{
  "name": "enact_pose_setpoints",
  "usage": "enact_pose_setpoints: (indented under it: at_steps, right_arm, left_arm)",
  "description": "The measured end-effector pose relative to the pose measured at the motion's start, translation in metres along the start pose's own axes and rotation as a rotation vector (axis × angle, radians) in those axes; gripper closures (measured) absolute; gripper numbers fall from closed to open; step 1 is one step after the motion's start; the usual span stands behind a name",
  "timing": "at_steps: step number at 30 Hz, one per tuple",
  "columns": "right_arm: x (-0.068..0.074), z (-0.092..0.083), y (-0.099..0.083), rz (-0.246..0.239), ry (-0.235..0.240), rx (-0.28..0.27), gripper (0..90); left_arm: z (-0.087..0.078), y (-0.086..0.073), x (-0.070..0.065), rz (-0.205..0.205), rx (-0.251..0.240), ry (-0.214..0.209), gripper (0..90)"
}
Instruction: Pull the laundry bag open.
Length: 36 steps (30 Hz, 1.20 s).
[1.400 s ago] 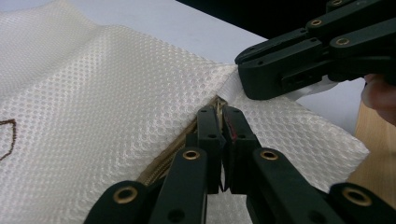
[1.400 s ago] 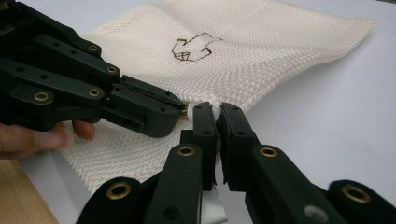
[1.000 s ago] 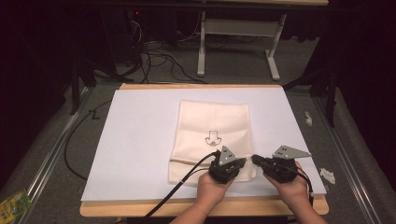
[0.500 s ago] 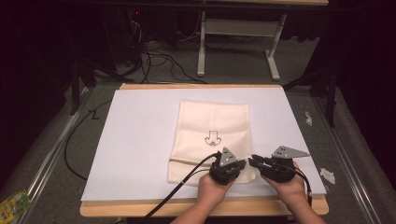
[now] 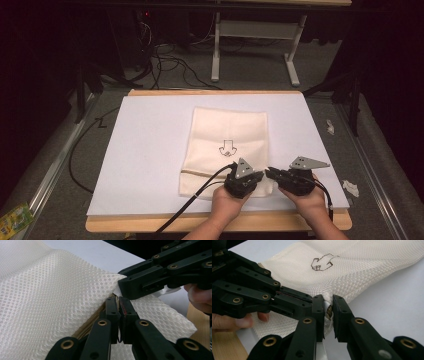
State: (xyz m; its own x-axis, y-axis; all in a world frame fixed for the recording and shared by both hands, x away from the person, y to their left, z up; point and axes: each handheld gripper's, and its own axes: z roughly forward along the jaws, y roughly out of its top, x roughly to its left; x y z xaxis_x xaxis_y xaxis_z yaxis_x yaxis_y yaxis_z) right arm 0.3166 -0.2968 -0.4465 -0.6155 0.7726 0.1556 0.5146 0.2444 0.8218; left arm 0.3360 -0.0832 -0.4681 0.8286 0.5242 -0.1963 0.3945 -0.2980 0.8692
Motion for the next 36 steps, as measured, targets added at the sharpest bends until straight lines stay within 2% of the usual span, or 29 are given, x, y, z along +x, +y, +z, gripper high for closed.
enact_pose_setpoints:
  at_steps: [4, 6, 8, 16, 21, 22, 23, 24, 25, 26, 27, 28, 32, 36]
  right_arm:
    - [0.002, -0.001, 0.002, -0.025, -0.004, 0.006, 85.3]
    - [0.003, -0.002, 0.002, -0.032, -0.011, 0.009, 85.6]
    - [0.003, -0.002, 0.002, -0.028, -0.014, 0.011, 85.7]
    - [0.008, -0.002, 0.003, -0.042, -0.031, 0.016, 86.3]
    - [0.008, -0.003, 0.004, -0.037, -0.024, 0.011, 86.7]
    - [0.008, -0.003, 0.003, -0.031, -0.023, 0.01, 86.7]
    - [0.008, -0.003, 0.003, -0.024, -0.028, 0.007, 87.0]
    - [0.004, -0.008, 0.004, -0.01, -0.058, -0.017, 87.1]
    - [-0.006, -0.018, 0.005, 0.049, -0.068, -0.067, 87.0]
    - [-0.015, -0.024, 0.005, 0.08, -0.05, -0.08, 86.9]
    - [-0.02, -0.027, 0.003, 0.088, -0.054, -0.084, 86.9]
    - [-0.023, -0.027, 0.0, 0.092, -0.057, -0.074, 86.8]
    - [-0.02, -0.026, 0.0, 0.062, -0.061, -0.063, 86.6]
    - [-0.018, -0.023, -0.001, 0.044, -0.064, -0.059, 86.4]
  left_arm:
    - [-0.001, 0.0, 0.0, -0.005, -0.004, -0.003, 87.6]
    - [-0.001, 0.0, 0.002, -0.021, -0.003, -0.01, 87.7]
    - [-0.001, -0.001, 0.004, -0.033, -0.009, -0.017, 87.7]
    - [-0.004, -0.003, 0.003, -0.035, -0.015, -0.006, 87.9]
    - [-0.005, -0.002, 0.006, -0.054, -0.008, -0.028, 88.0]
    - [-0.005, -0.002, 0.006, -0.059, 0.005, -0.016, 88.1]
    - [-0.005, -0.005, 0.011, -0.072, 0.026, 0.01, 88.1]
    - [-0.008, -0.012, 0.024, -0.14, 0.03, 0.022, 88.2]
    - [-0.014, -0.015, 0.032, -0.207, -0.004, -0.022, 88.1]
    - [-0.017, -0.013, 0.031, -0.168, -0.005, 0.007, 88.0]
    - [-0.019, -0.012, 0.028, -0.129, 0.016, 0.012, 88.0]
    - [-0.018, -0.012, 0.027, -0.111, 0.032, 0.014, 88.0]
    - [-0.017, -0.016, 0.028, -0.12, 0.044, 0.019, 87.9]
    - [-0.021, -0.015, 0.031, -0.103, 0.048, 0.035, 87.8]
